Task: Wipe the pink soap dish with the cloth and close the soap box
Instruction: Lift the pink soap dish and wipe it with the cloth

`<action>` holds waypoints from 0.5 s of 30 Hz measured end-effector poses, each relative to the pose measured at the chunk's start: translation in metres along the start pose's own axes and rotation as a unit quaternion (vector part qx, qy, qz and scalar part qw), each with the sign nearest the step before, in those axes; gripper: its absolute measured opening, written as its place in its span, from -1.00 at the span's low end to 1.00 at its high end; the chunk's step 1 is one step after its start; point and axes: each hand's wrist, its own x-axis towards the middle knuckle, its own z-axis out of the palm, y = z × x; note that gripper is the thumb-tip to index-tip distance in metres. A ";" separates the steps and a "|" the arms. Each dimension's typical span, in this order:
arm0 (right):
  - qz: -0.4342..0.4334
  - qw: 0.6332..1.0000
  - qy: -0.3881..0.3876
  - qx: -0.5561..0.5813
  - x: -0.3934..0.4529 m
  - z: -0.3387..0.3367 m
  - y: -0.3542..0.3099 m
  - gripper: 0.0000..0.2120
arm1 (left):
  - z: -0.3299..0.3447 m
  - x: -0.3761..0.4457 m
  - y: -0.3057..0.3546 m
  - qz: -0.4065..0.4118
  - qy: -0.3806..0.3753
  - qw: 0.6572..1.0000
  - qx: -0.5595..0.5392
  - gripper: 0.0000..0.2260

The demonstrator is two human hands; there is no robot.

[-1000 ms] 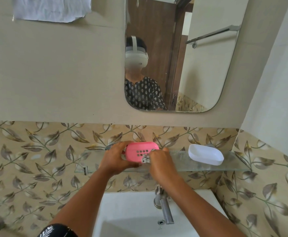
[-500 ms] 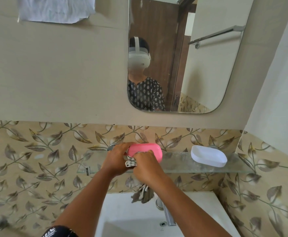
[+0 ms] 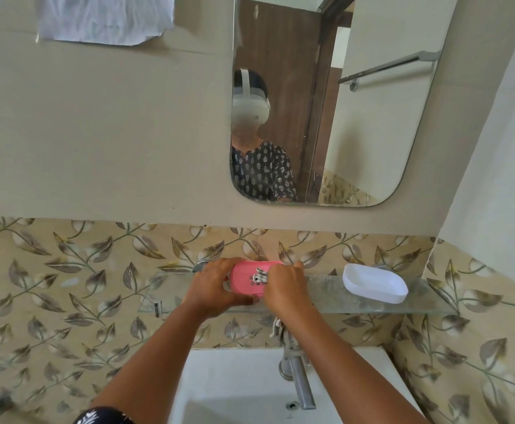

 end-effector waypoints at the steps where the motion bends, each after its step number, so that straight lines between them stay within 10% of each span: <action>1: 0.014 1.000 0.002 0.017 0.004 0.001 -0.001 -0.87 | 0.000 0.000 0.000 0.002 0.000 1.000 0.001 -0.22; 15: -0.058 0.986 -0.064 0.139 -0.001 0.004 -0.029 -0.66 | 0.002 0.001 -0.008 0.029 0.030 0.999 -0.032 -0.28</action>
